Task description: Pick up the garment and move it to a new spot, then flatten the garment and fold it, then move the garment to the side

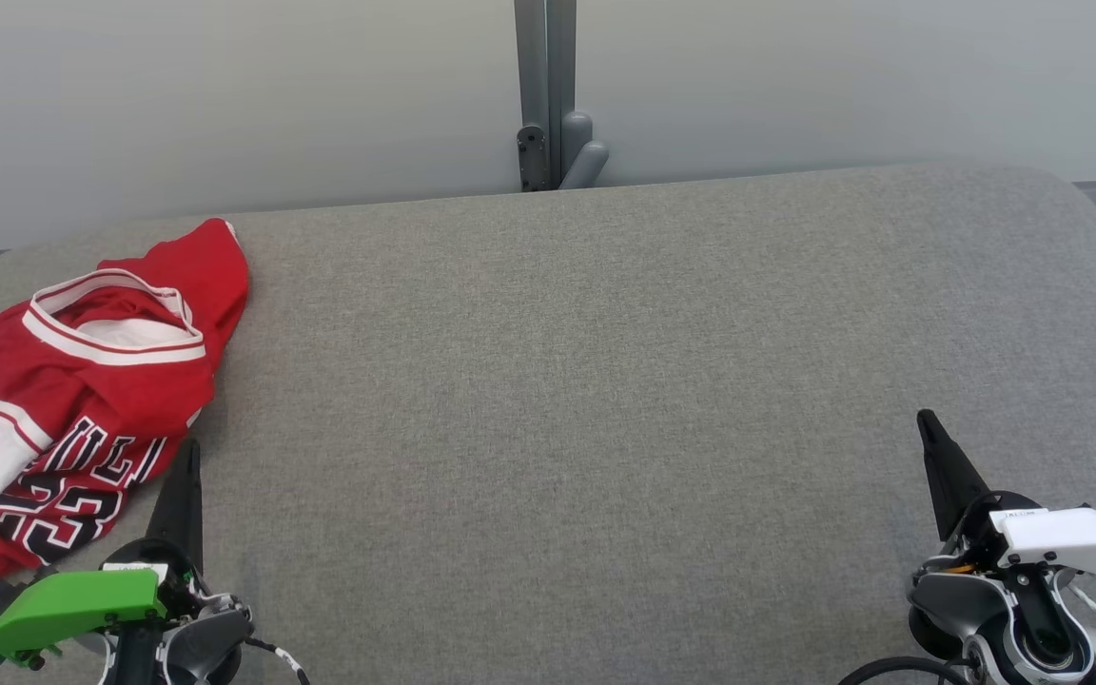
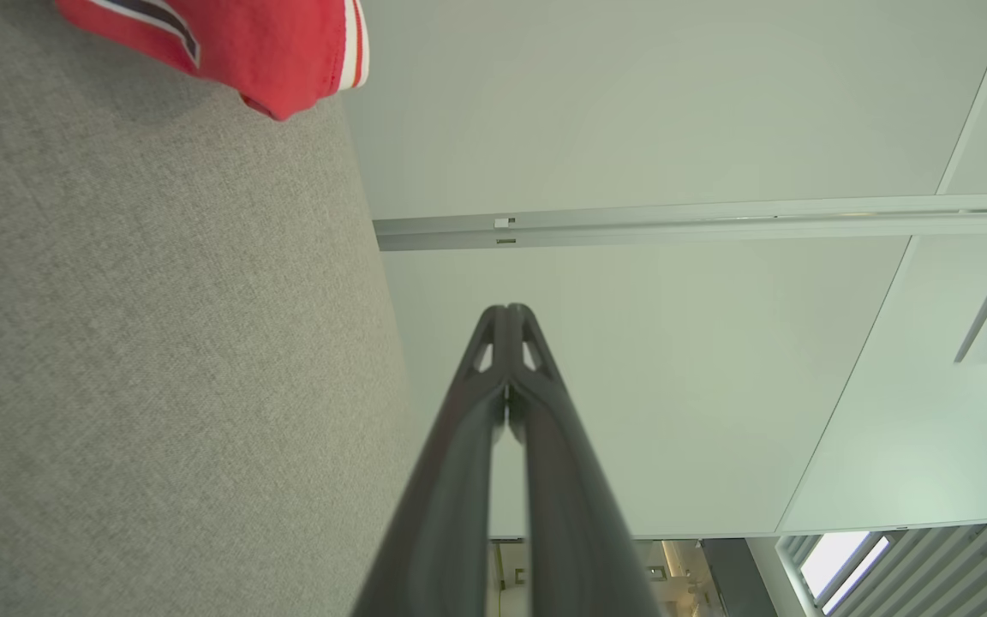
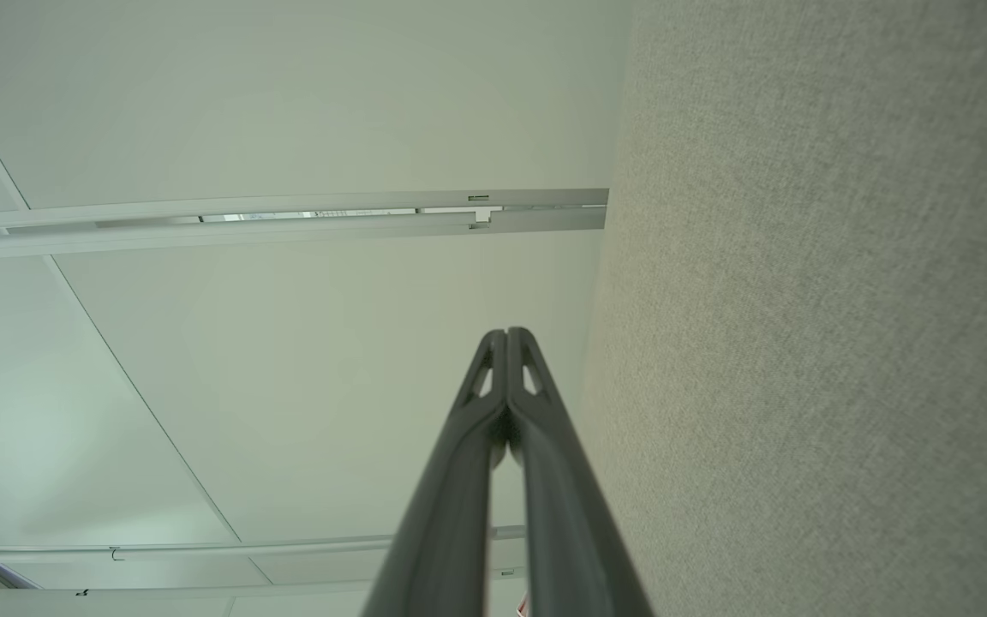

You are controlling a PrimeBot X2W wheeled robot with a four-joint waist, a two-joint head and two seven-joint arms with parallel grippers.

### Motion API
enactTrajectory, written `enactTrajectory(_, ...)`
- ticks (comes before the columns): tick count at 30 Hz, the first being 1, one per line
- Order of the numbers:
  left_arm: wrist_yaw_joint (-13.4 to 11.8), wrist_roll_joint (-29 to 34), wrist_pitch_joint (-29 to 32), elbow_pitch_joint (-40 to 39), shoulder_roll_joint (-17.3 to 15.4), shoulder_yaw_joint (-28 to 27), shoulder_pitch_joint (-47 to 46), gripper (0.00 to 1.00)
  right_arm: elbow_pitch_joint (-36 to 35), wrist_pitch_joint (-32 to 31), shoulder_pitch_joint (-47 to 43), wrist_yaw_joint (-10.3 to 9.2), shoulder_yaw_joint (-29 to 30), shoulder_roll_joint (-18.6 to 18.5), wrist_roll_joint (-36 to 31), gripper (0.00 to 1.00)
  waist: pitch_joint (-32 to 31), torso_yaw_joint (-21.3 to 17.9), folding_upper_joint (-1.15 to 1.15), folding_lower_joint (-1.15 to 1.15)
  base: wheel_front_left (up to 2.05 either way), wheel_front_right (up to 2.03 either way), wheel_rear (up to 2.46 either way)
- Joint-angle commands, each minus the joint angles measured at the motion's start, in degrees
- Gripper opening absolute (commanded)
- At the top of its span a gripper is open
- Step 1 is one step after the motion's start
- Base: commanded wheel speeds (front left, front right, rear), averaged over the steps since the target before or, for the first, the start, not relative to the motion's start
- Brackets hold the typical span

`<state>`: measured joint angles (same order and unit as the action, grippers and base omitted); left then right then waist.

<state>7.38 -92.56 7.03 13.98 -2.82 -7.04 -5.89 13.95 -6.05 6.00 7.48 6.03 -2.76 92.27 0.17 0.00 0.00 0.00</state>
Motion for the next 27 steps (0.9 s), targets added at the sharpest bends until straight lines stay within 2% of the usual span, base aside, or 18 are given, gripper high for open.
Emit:
enactTrajectory(1, 0.24, 0.38, 0.09, -0.01, -0.1, 0.0, -0.69, 0.0, -0.18, -0.22, 0.24, 0.02, -0.07, -0.25, 0.43, 0.0, 0.0, 0.0, 0.0, 0.0, 0.0, 0.0, 0.0)
enactTrajectory(20, 0.23, 0.38, 0.09, -0.01, -0.1, 0.01, -0.69, 0.0, -0.19, -0.22, 0.24, 0.02, -0.07, -0.25, 0.43, 0.0, 0.0, 0.0, 0.0, 0.0, 0.0, 0.0, 0.0)
enactTrajectory(21, 0.0, 0.0, 0.0, 0.0, 0.0, 0.0, 0.0, 1.0, 0.0, 0.01, 0.0, 0.0, 0.0, 0.0, 0.0, 1.0, 0.0, 0.0, 0.0, 0.0, 0.0, 0.0, 0.0)
enactTrajectory(27, -0.05, -0.13, -1.02, 0.5, 0.16, 0.88, 1.12, 1.0, 0.34, 1.18, -1.11, -0.01, -0.56, 0.24, -0.02, 1.0, 0.01, 0.01, 0.0, 0.0, 0.0, 0.0, 0.0)
